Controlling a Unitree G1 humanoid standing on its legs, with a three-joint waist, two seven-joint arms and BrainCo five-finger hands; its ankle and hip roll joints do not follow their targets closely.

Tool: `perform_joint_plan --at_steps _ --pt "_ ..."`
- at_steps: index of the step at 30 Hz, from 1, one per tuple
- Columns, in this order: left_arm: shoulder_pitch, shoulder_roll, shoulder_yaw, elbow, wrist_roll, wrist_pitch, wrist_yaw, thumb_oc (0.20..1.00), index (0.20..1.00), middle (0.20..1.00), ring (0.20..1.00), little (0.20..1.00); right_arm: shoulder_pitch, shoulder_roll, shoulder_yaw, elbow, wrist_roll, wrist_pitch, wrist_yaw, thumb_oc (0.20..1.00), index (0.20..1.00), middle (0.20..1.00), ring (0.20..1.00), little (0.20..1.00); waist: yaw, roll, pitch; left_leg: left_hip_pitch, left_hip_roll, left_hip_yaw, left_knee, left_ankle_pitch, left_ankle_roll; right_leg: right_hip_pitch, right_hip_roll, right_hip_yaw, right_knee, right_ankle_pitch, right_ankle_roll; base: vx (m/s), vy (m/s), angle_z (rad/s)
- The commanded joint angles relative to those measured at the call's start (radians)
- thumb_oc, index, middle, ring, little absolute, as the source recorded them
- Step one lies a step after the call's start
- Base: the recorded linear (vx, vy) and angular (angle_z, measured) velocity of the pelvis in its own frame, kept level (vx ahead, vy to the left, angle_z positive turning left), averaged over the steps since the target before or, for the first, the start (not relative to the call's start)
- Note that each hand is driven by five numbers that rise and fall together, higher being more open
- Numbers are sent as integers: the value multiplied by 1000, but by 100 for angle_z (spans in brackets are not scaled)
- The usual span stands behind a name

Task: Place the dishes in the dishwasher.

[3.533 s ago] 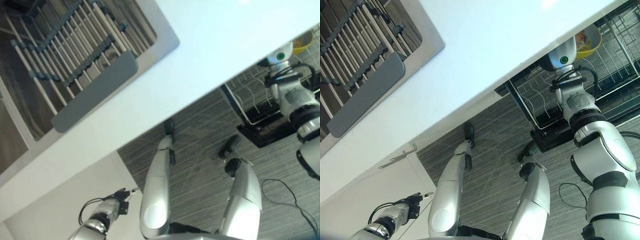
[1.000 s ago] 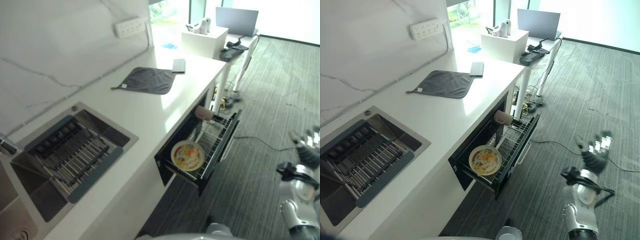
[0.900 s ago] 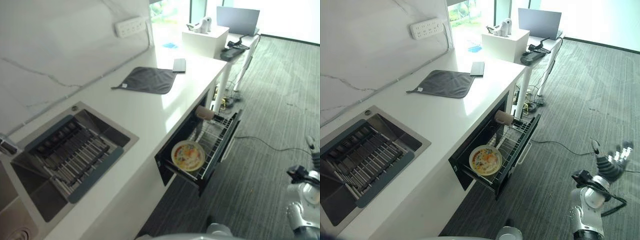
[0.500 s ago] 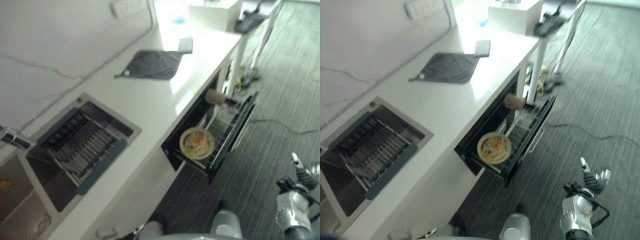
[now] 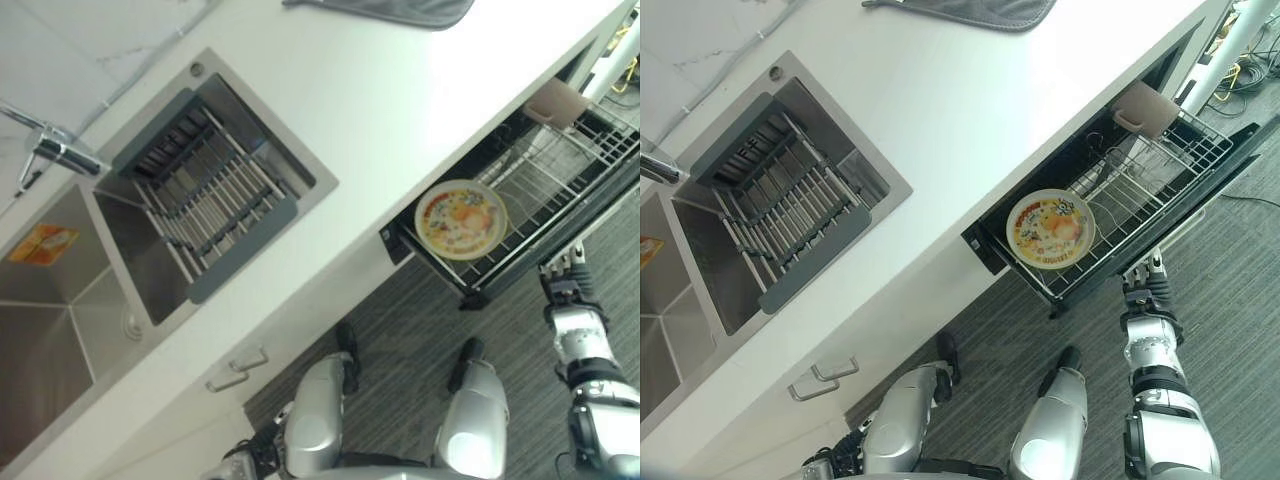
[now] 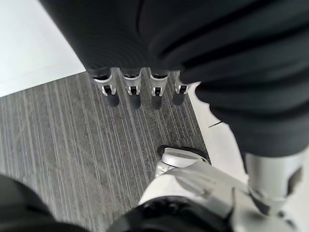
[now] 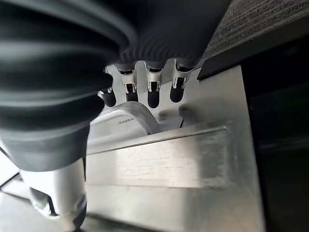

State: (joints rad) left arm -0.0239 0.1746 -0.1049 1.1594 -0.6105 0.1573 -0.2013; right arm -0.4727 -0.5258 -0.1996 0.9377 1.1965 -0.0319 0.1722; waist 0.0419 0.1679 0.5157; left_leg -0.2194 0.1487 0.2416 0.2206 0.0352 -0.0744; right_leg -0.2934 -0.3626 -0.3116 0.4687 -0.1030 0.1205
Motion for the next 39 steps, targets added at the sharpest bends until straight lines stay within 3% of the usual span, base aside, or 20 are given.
perform_joint_plan --at_steps 1,7,13,17,18,27,31,33,34,35,37,38,39 --pt "51 65 -7 6 6 38 -16 1000 1000 1000 1000 1000 -90 -37 61 -146 -61 41 236 1000 1000 1000 1000 1000 40 -46 -73 51 -11 3 -24 -70 2 62 85 -38 78 -177 -76 43 36 12" --pt "87 99 24 -20 40 72 -23 1000 1000 1000 1000 1000 -167 -89 126 -258 -178 145 207 1000 1000 1000 1000 1000 87 -79 -79 66 12 9 -25 -67 4 110 63 -91 44 -149 -62 61 96 13" --pt "82 118 -2 -33 50 60 -17 1000 1000 1000 1000 1000 -311 -159 190 -132 -238 209 136 1000 1000 1000 1000 1000 143 -90 -72 70 15 -5 -20 -70 7 148 53 -134 -1 -119 -51 20 66 15" --pt "58 142 -13 -35 -5 64 4 1000 1000 1000 1000 1000 -525 -212 307 45 -374 178 105 1000 1000 1000 1000 1000 206 -92 -62 63 7 -31 -21 -66 7 173 41 -173 -39 -90 -36 36 96 17" --pt "48 154 -15 -45 -9 75 4 1000 1000 1000 1000 1000 -583 -219 351 64 -400 155 52 1000 1000 1000 1000 1000 226 -93 -54 51 5 -43 -18 -63 9 173 37 -184 -45 -82 -32 9 47 22" --pt "33 186 -13 -70 -56 110 30 1000 1000 1000 1000 1000 -735 -208 421 104 -384 123 -66 1000 1000 1000 1000 1000 283 -107 -27 34 -1 -80 -32 -48 11 194 35 -225 -102 -38 -11 8 -14 14" --pt "41 200 6 -64 -41 142 21 1000 1000 1000 1000 1000 -746 -190 435 104 -403 126 -60 1000 1000 1000 1000 1000 305 -119 -25 33 14 -95 -59 -23 2 213 51 -248 -116 -39 -13 11 -93 18" --pt "47 193 12 -62 -70 72 -39 1000 1000 1000 1000 1000 -731 -177 438 105 -437 142 -53 1000 1000 1000 1000 1000 307 -122 -29 41 20 -94 -73 -13 -3 226 58 -253 -125 -41 -16 2 -70 9" --pt "53 183 20 -109 -130 -33 -93 1000 1000 1000 1000 1000 -689 -170 436 108 -455 163 -48 1000 1000 1000 1000 1000 310 -123 -40 56 23 -87 -89 -6 -10 245 61 -265 -146 -42 -19 -37 -120 -1" --pt "60 189 23 -151 -108 -78 -87 1000 1000 1000 1000 1000 -624 -173 406 99 -495 161 -38 1000 1000 1000 1000 1000 312 -128 -44 55 19 -100 -85 -13 -6 251 59 -266 -160 -34 -13 -57 -188 3" --pt "69 180 41 -177 -107 -123 -70 1000 1000 1000 1000 1000 -430 -142 340 61 -524 116 -32 1000 1000 1000 1000 1000 301 -144 -56 69 10 -112 -88 -24 2 273 71 -263 -194 -22 -8 -25 -195 25" --pt "67 152 60 -152 -115 -157 -60 1000 1000 1000 1000 1000 -220 -37 289 34 -518 90 -17 1000 1000 1000 1000 1000 270 -159 -76 101 13 -97 -102 -31 5 291 81 -246 -217 -16 -5 11 -121 33" --pt "63 145 63 -145 -110 -163 -59 1000 1000 1000 1000 1000 -178 -8 281 35 -499 100 -18 1000 1000 1000 1000 1000 261 -161 -81 107 15 -93 -103 -34 6 293 81 -243 -220 -15 -4 8 -98 17"
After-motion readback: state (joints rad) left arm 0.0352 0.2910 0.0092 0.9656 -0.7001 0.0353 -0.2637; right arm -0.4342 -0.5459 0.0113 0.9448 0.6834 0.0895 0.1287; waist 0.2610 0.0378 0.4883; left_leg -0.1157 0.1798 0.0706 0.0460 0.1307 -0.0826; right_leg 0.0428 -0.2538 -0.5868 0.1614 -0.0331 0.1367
